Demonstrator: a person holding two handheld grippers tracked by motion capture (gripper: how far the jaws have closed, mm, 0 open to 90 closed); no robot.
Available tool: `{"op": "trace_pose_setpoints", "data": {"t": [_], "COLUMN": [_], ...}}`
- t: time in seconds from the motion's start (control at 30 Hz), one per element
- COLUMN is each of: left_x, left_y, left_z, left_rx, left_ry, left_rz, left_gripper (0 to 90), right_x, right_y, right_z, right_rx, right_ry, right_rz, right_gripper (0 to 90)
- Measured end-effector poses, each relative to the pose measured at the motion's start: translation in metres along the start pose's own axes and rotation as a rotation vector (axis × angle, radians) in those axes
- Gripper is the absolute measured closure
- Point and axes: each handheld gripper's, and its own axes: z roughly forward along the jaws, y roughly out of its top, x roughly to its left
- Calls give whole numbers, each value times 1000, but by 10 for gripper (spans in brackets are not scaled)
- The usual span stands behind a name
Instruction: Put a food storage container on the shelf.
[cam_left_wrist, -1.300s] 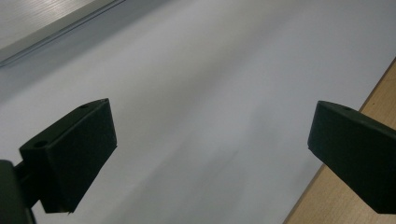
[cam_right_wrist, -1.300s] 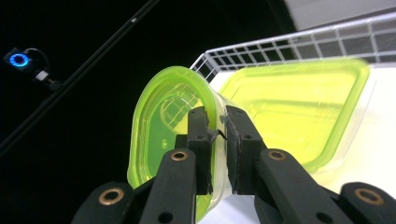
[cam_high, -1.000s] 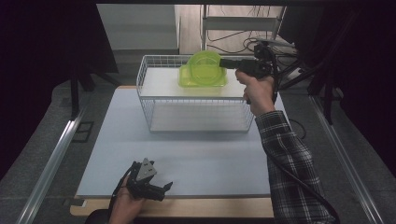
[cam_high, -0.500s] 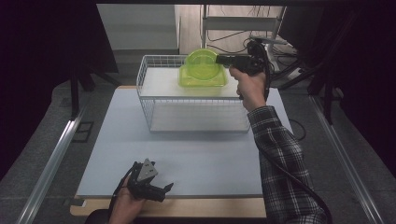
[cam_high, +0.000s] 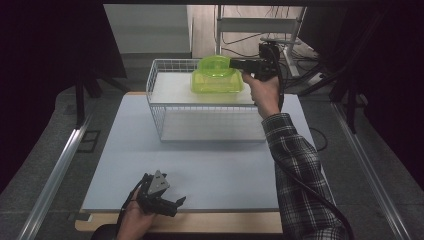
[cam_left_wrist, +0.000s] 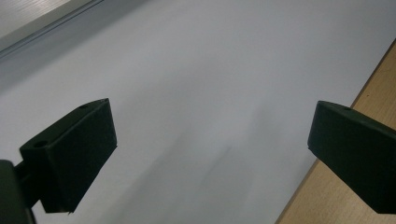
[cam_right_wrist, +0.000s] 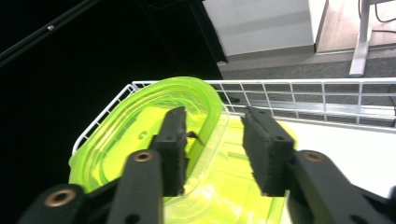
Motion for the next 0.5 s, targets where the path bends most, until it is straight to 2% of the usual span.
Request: {"op": "trace_pose_setpoints", "data": {"t": [0.17,0.2,0.23,0.3,0.43,0.5], "left_x": [0,0,0,0,-1,-1], "left_y": [0,0,0,0,0,0], "left_z": [0,0,0,1,1,1], "left_rx": [1,1,1,9,10,11], "left_ry": [1,1,0,4,5,6], "left_rz": [-1,-1,-3,4,8,7], "left_gripper": [11,11,11,11,10,10], "right_x": [-2,-2,-2,0,3,5], "right_y": [-2,-2,-4,-5,-9,-15], "right_z": [-1,-1,-4,-6,-11,-15], "right_rx": [-15,-15,-15,-11,-2,9], "right_ry": [21,21,43,57,48,70], "right_rz": [-8,-8,-16,-31,-64,-80], "right_gripper": [409,409,347,306,266,242]}}
